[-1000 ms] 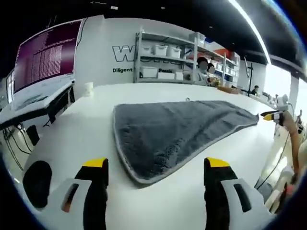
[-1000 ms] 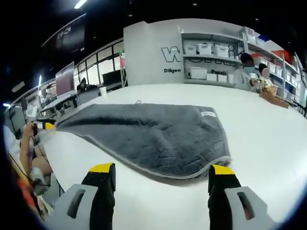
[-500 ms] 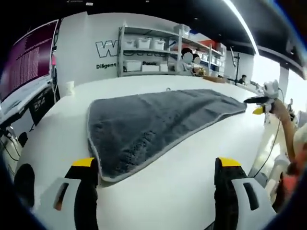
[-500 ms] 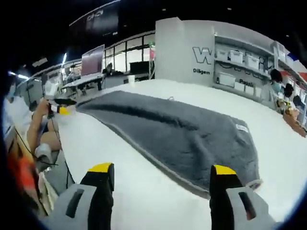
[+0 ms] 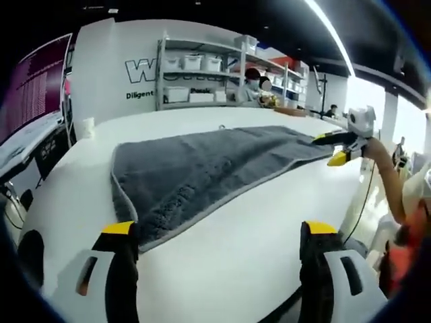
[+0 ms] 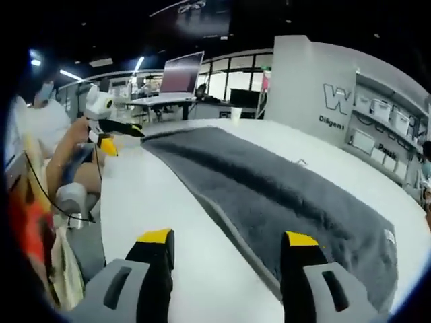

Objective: Open the folded towel by lifting each exposed corner and separating the folded layers until the towel lies flat within the target outline without major curled edges

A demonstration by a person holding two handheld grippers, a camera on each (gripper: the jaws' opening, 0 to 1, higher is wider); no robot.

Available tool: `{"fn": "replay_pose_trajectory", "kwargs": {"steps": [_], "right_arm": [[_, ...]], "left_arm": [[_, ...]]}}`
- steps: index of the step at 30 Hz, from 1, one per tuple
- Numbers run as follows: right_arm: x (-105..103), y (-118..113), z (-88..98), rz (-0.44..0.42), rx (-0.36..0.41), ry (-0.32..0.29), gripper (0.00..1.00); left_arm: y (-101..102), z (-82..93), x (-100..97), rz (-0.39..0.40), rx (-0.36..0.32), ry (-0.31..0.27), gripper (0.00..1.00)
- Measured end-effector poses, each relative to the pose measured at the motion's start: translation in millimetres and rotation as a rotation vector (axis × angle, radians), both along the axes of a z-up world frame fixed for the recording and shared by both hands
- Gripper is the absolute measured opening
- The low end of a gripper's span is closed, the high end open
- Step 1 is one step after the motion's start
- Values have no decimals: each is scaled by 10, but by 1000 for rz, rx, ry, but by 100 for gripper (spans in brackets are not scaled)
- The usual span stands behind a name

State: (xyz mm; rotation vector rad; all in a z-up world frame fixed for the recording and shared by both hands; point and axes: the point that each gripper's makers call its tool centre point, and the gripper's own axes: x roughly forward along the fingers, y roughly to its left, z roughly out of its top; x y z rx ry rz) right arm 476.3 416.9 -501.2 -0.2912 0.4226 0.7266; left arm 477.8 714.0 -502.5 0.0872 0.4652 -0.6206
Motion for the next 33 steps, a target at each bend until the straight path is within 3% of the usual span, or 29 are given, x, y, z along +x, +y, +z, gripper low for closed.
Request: {"fn": "replay_pose_trajectory", "kwargs": {"steps": [10,19,22,33], "right_arm": [[282,282,-201,44,-140,-11,42],[403,415,-276,71,-180,-24,17],[401,437,-284,89,-180,-27,1],[315,430,-311,115,-188,-11,0]], "left_arm": [[72,44,-70,9,7,-13,98],[126,-17,-99,23,9,6,97],[127,-20,-106,22,9,8,97],[124,-24,-124,21,14,14,97]]}}
